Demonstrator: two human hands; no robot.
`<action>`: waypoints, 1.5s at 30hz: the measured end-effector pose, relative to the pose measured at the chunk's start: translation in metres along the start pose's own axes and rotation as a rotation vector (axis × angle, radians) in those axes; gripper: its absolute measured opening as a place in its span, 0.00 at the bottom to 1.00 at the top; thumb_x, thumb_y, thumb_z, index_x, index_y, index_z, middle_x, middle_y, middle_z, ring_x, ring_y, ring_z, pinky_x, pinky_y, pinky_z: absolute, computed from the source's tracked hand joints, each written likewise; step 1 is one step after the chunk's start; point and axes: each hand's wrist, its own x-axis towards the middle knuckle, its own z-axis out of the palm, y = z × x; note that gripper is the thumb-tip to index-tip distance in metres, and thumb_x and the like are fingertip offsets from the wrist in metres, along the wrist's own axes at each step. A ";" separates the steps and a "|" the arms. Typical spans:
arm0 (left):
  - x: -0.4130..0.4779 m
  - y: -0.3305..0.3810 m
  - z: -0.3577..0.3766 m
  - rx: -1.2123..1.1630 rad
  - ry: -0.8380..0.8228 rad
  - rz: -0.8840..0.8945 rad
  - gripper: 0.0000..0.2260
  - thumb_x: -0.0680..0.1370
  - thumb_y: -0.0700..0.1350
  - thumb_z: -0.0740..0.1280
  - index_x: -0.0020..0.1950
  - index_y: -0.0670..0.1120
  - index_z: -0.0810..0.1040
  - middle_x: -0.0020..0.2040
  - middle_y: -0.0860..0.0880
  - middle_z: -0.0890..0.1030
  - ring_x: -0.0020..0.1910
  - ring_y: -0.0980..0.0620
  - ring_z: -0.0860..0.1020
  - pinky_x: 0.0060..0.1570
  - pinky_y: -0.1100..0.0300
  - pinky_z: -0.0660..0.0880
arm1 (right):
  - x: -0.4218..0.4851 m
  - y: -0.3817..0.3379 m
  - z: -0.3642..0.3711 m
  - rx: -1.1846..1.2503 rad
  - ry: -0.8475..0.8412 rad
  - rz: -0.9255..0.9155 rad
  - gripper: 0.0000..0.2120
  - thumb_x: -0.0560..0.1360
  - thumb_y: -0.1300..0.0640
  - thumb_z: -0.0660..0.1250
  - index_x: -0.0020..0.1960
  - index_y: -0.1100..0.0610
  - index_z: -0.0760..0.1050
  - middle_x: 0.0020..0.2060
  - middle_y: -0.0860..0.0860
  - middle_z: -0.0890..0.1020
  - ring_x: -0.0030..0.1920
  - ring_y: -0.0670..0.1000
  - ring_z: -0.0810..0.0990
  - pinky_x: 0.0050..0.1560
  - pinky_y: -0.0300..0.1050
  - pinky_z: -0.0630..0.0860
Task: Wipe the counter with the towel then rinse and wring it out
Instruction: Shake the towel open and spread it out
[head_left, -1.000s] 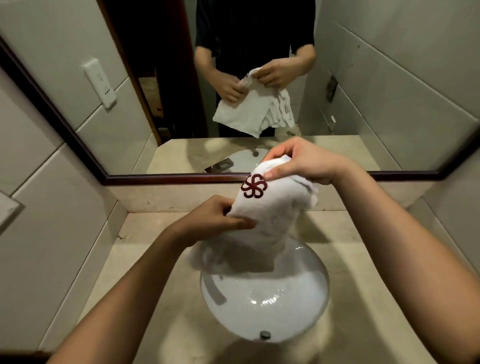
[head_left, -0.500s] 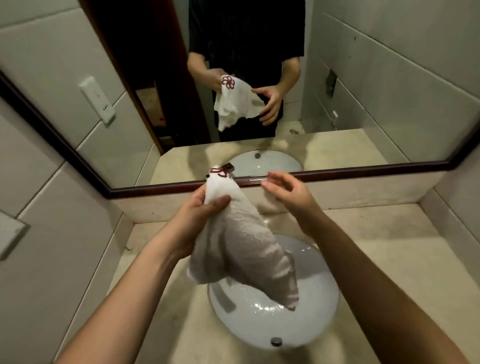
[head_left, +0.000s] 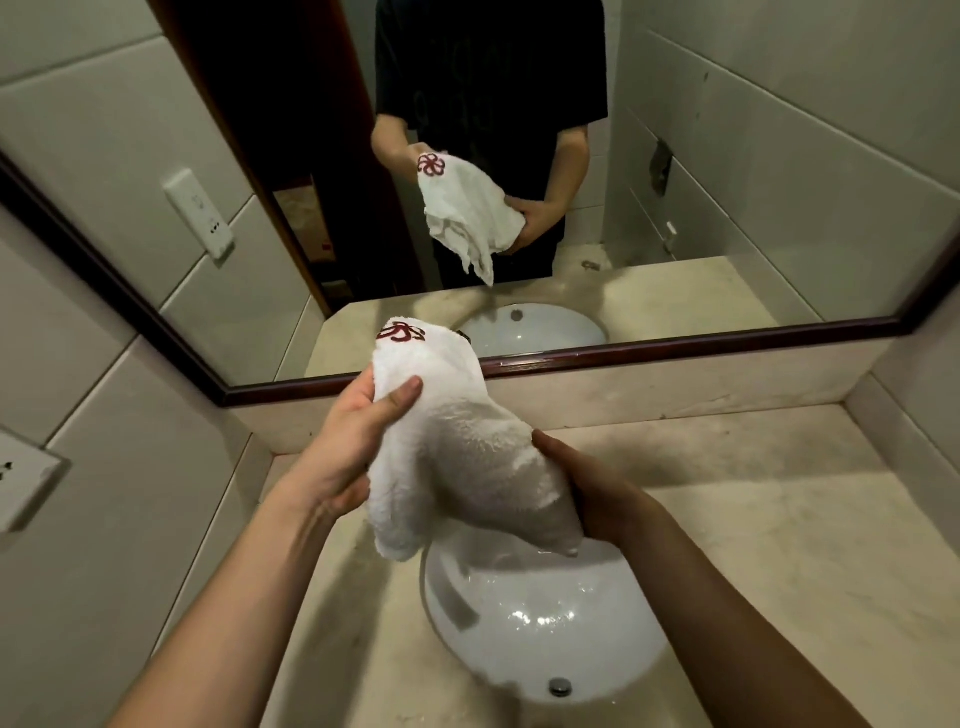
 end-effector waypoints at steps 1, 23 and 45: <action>-0.001 0.002 0.000 0.005 -0.012 -0.007 0.18 0.75 0.42 0.68 0.64 0.45 0.78 0.52 0.42 0.88 0.47 0.43 0.87 0.44 0.48 0.86 | 0.000 0.001 0.001 0.053 -0.020 -0.074 0.25 0.72 0.44 0.76 0.64 0.57 0.82 0.60 0.60 0.86 0.59 0.59 0.86 0.60 0.55 0.82; -0.011 0.002 -0.023 0.398 0.262 0.133 0.40 0.65 0.41 0.85 0.72 0.61 0.73 0.60 0.42 0.83 0.58 0.40 0.84 0.57 0.41 0.82 | -0.058 -0.069 0.031 -0.304 0.120 -0.670 0.12 0.81 0.64 0.68 0.64 0.62 0.79 0.55 0.56 0.88 0.56 0.56 0.87 0.51 0.44 0.84; -0.009 0.019 -0.025 0.511 0.204 0.201 0.18 0.63 0.47 0.81 0.39 0.47 0.72 0.36 0.51 0.78 0.36 0.52 0.77 0.30 0.59 0.69 | -0.050 -0.108 0.050 -0.367 0.254 -0.762 0.06 0.75 0.67 0.75 0.49 0.60 0.83 0.40 0.50 0.89 0.42 0.49 0.89 0.38 0.40 0.83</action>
